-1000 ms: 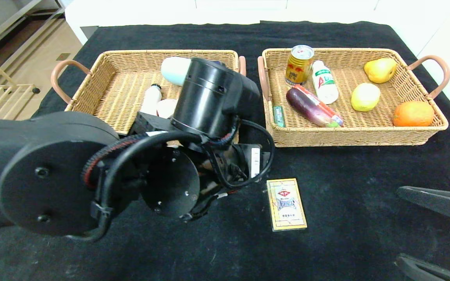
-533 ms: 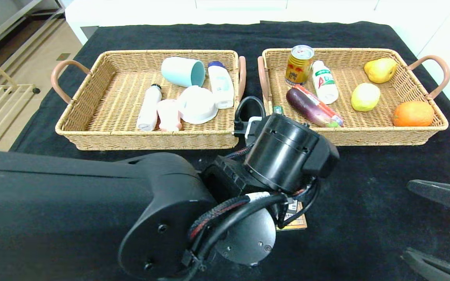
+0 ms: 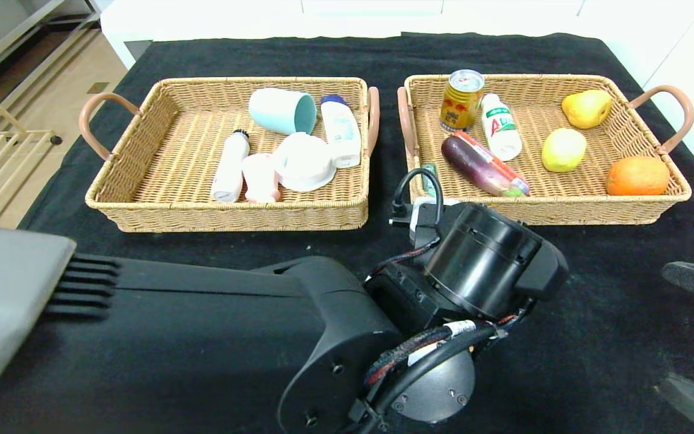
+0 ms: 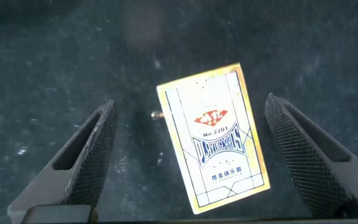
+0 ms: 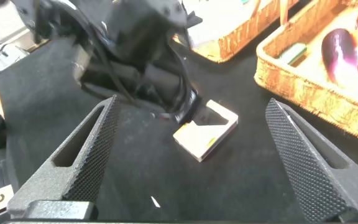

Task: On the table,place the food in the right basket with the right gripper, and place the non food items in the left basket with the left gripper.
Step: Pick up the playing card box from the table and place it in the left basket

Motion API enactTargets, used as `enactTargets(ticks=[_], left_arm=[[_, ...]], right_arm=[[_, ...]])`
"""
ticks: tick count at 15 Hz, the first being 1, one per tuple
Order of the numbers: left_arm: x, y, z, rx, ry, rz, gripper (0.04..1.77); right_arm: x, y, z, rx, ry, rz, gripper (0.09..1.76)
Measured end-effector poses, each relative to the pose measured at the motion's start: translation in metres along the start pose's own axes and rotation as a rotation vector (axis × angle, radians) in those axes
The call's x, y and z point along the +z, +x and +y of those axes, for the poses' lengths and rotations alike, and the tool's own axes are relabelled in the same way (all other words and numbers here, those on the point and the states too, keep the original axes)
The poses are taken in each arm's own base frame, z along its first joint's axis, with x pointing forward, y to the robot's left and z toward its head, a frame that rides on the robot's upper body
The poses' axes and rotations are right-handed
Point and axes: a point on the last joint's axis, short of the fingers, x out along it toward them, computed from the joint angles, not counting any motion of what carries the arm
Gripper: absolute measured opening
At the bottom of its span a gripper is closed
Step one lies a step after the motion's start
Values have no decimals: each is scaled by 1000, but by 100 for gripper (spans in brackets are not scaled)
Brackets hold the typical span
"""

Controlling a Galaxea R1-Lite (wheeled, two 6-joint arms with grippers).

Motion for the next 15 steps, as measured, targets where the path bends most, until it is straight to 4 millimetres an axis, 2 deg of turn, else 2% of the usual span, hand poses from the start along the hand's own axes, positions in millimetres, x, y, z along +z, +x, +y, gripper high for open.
enactTargets(ticks=[15], left_arm=[[-23,14,-11,21,-2,40,172]], right_arm=[[0,-3,1,-1,-7,-7,171]])
